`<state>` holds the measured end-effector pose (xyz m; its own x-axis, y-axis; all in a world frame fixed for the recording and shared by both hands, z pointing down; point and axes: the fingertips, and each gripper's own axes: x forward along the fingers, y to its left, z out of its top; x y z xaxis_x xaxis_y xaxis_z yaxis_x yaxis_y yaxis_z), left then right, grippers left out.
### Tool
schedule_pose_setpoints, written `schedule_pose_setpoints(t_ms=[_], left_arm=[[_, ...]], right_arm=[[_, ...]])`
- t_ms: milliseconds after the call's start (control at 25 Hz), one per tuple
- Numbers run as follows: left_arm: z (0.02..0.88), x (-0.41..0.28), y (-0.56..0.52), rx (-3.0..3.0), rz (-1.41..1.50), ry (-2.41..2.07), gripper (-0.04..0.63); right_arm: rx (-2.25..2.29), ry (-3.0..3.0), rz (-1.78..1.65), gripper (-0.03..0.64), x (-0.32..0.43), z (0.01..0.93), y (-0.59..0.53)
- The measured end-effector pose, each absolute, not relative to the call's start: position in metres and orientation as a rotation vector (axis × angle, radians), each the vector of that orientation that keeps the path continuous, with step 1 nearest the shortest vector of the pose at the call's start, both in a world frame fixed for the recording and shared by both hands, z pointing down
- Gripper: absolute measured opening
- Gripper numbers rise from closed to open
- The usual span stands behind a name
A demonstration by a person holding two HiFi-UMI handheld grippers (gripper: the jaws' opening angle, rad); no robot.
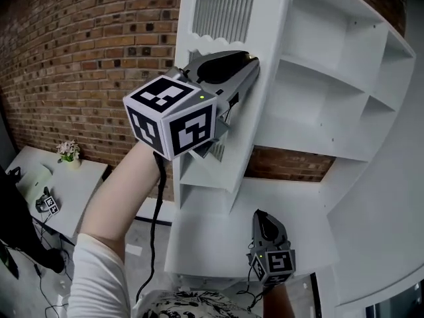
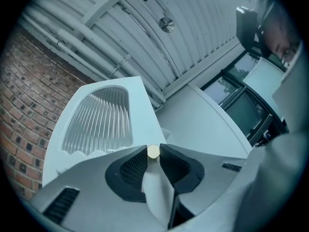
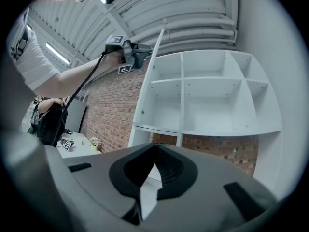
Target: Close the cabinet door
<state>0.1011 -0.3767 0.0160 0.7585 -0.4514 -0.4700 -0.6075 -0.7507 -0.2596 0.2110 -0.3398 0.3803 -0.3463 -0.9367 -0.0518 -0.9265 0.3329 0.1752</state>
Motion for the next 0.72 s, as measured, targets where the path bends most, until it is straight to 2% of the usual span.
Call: schedule_pose_setpoints(t_ms=[360,720], left_arm=[[0.019,0.153,-0.423,-2.459,0.473,0.939,0.091],[0.018,0.176,-0.457,-2.381,0.391,0.989,0.091]], right_arm=[[1.885,-2.435,-0.236,0.003,0.261,0.381,-0.361],[1.92,-2.411,-0.218,0.003,0.281,0.375,-0.384]])
